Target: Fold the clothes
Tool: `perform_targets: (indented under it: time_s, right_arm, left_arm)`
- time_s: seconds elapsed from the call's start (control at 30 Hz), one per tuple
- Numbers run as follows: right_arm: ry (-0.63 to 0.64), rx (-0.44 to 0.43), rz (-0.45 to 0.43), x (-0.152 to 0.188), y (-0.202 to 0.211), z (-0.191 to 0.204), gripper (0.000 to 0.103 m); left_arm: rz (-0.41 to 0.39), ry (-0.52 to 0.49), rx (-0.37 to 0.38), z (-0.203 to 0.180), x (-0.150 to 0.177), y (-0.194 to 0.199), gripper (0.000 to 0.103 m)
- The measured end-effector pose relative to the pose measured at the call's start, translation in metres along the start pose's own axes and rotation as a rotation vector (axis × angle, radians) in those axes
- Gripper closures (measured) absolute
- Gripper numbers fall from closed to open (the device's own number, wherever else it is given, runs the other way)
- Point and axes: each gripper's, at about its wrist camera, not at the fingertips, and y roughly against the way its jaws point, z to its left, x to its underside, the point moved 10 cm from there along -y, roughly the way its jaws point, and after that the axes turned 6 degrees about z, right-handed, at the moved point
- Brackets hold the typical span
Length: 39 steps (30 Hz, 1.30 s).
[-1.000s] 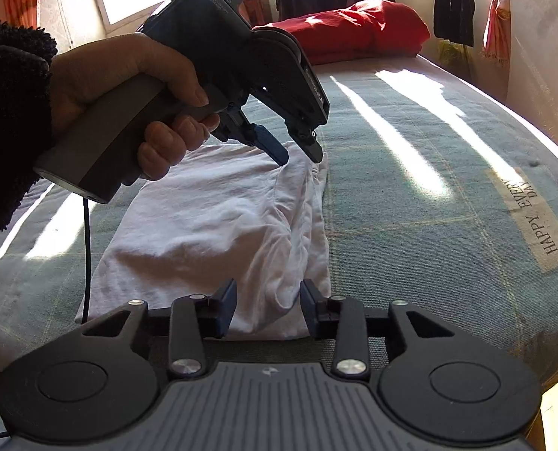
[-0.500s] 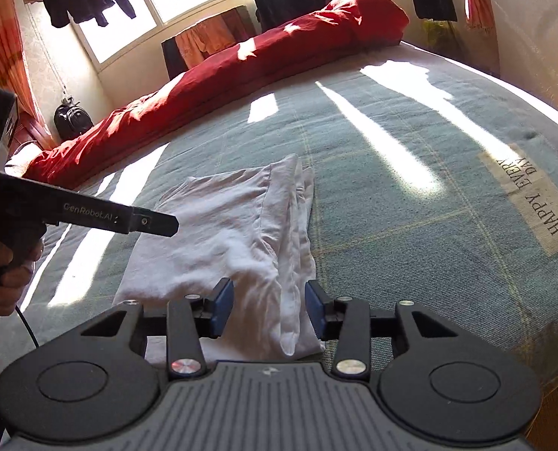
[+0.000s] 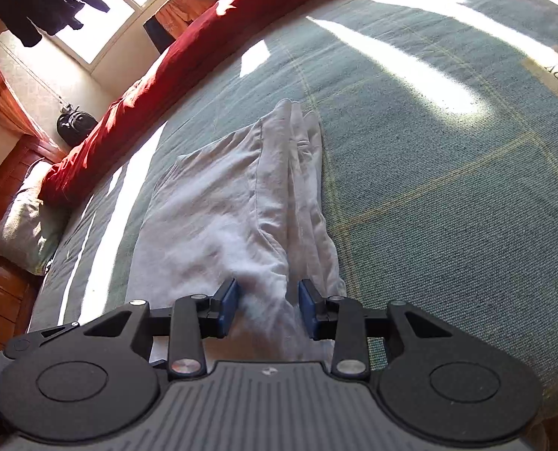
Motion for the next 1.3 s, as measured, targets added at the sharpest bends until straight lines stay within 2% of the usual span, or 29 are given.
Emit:
perform_targets:
  time_s: [0.17,0.23,0.27,0.37,0.47,0.6,0.73,0.77,0.97,1.07,1.2,1.3]
  right_arm:
    - [0.031,-0.069,-0.002,-0.011,-0.007,0.014,0.061]
    - [0.055,-0.060,-0.003,-0.013,-0.008,0.017,0.073]
    - [0.064,-0.041,-0.005,-0.014,-0.008,0.016,0.087]
    - [0.093,0.005,-0.033,-0.017,-0.002,0.016,0.093]
    - [0.135,0.059,-0.054,-0.020,0.003,0.018,0.093]
    - [0.165,0.152,-0.013,-0.014,-0.007,0.010,0.092]
    - [0.146,0.197,-0.045,-0.012,0.006,0.006,0.092]
    - [0.138,0.208,-0.062,-0.012,0.013,0.007,0.088]
    - [0.192,0.162,-0.151,-0.029,0.043,0.035,0.086]
    - [0.213,0.141,-0.112,-0.029,0.024,0.046,0.086]
    - [0.193,0.206,-0.031,-0.019,-0.011,0.033,0.086]
    - [0.178,0.227,-0.025,-0.011,-0.013,0.021,0.090]
  left_arm:
    - [-0.010,0.002,0.007,-0.005,0.002,0.004,0.046]
    - [-0.013,0.014,0.004,-0.003,0.003,0.008,0.045]
    - [-0.015,0.021,0.002,-0.001,0.003,0.010,0.045]
    - [-0.028,0.029,0.000,0.003,0.002,0.018,0.045]
    - [-0.030,0.037,0.013,0.005,0.002,0.019,0.039]
    - [0.007,0.059,0.034,0.005,0.011,0.006,0.038]
    - [0.014,0.085,0.048,0.006,0.017,0.011,0.038]
    - [0.004,0.085,0.053,0.007,0.015,0.016,0.038]
    - [-0.066,0.067,0.011,0.021,-0.007,0.026,0.037]
    - [-0.066,0.057,0.001,0.025,-0.013,0.015,0.037]
    - [-0.027,0.069,0.017,0.028,-0.010,-0.005,0.037]
    - [-0.014,0.032,0.002,0.024,-0.011,-0.004,0.037]
